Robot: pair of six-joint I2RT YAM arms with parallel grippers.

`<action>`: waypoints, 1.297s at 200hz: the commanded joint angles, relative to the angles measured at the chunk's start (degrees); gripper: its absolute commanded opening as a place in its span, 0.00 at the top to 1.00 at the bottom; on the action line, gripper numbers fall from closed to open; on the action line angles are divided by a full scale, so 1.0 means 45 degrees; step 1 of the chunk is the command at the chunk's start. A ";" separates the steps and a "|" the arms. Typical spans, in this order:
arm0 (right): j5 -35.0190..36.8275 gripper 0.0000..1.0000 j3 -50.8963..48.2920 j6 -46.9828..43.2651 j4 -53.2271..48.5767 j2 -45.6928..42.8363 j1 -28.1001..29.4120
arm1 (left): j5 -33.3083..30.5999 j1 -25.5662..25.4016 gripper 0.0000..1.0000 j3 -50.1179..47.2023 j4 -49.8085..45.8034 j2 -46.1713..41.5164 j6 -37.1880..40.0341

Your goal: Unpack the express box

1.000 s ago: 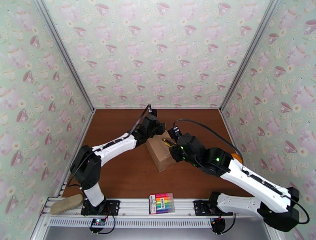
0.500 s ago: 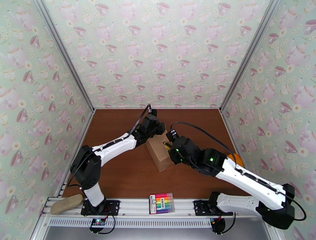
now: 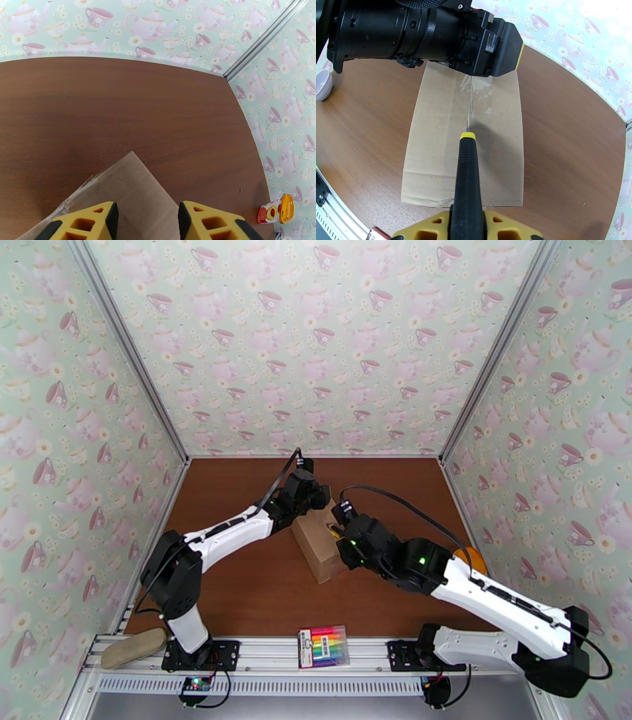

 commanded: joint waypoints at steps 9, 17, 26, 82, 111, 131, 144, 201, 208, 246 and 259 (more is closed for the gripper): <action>0.0510 1.00 -0.0051 0.0144 -0.0267 -0.0068 0.0135 | -0.0310 0.0086 0.52 -0.0014 -0.0123 0.0086 -0.0048; 0.0524 1.00 -0.0047 0.0175 -0.0303 -0.0097 0.0164 | -0.0317 0.0085 0.52 -0.0024 -0.0123 0.0080 -0.0048; 0.0523 1.00 -0.0032 0.0176 -0.0331 -0.0135 0.0173 | -0.0311 0.0086 0.52 -0.0029 -0.0133 0.0085 -0.0047; 0.0386 1.00 -0.0203 0.0293 -0.0421 -0.0058 0.0328 | -0.0349 0.0085 0.52 0.0036 -0.0186 0.0053 -0.0047; 0.0396 1.00 -0.0195 0.0429 -0.0603 -0.0127 0.0506 | -0.0436 0.0087 0.52 0.0176 -0.0449 0.0234 -0.0154; 0.0471 1.00 -0.0194 0.0589 -0.0824 -0.0180 0.0637 | -0.0596 0.0075 0.52 0.0380 -0.0837 0.0542 -0.0390; 0.0539 1.00 -0.0168 0.0697 -0.1012 -0.0227 0.0755 | -0.0698 0.0077 0.53 0.0463 -0.1029 0.0723 -0.0562; 0.0640 1.00 -0.0296 0.1229 -0.1486 -0.0450 0.1091 | -0.1601 0.0077 0.54 0.0440 -0.1616 0.1173 -0.1184; 0.0621 1.00 -0.0338 0.1296 -0.1477 -0.0452 0.1131 | -0.1653 0.0086 0.54 0.0426 -0.1630 0.1202 -0.1229; 0.0546 1.00 -0.0576 0.1469 -0.1432 -0.0428 0.1189 | -0.1643 0.0093 0.54 0.0368 -0.1559 0.1205 -0.1433; 0.0560 1.00 -0.0579 0.1501 -0.1484 -0.0387 0.1216 | -0.1619 0.0104 0.54 0.0405 -0.1551 0.1222 -0.1419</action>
